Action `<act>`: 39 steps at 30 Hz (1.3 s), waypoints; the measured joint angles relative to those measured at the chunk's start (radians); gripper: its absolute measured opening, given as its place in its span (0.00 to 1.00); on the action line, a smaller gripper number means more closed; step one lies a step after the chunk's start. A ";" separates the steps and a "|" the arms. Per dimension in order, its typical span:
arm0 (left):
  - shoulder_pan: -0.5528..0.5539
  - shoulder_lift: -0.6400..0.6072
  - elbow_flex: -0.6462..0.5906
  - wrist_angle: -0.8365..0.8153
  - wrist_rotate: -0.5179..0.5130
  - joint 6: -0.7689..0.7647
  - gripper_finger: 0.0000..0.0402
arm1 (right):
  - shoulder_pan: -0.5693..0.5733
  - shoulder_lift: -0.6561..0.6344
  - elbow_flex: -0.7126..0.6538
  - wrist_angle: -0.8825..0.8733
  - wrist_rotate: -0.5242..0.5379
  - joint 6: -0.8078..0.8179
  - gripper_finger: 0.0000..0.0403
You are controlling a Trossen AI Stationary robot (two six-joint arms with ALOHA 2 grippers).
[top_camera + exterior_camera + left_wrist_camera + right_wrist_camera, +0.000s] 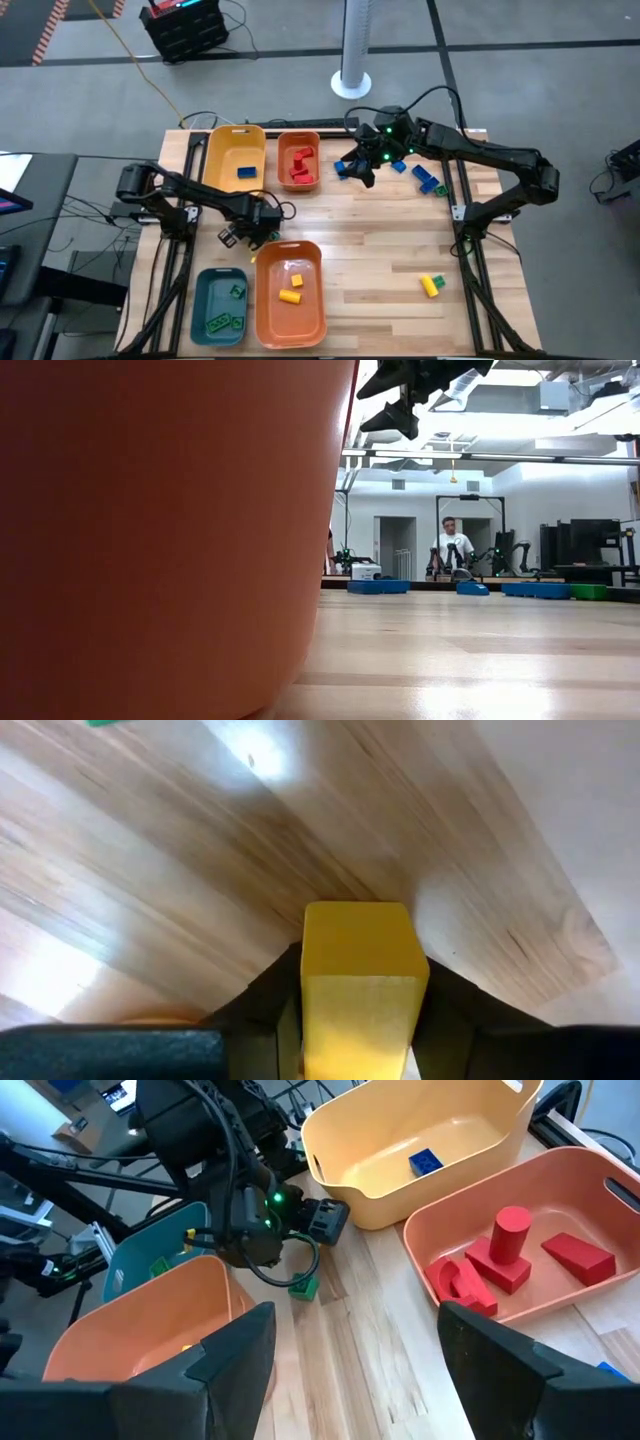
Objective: Sort blocks
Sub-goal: Put the yellow block into the bottom orange bin
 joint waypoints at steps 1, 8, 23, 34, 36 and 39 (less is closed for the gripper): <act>0.000 0.002 0.008 -0.008 0.000 -0.006 0.31 | 0.000 0.000 0.000 0.000 0.000 0.000 0.72; 0.000 -0.011 0.098 -0.007 -0.007 -0.045 0.31 | 0.000 0.000 0.000 0.000 0.000 0.000 0.72; 0.022 -0.300 0.311 0.053 -0.004 -0.277 0.31 | 0.000 0.000 0.000 -0.060 0.001 0.002 0.72; -0.104 -0.402 0.361 0.288 0.541 -0.857 0.31 | -0.055 0.000 0.000 -0.114 0.048 -0.034 0.72; -0.137 -0.364 0.355 0.329 0.555 -0.948 0.31 | -0.064 0.000 0.000 -0.114 0.048 -0.035 0.72; -0.188 -0.280 0.364 0.365 0.557 -1.019 0.31 | -0.069 0.000 0.000 -0.111 0.048 -0.049 0.72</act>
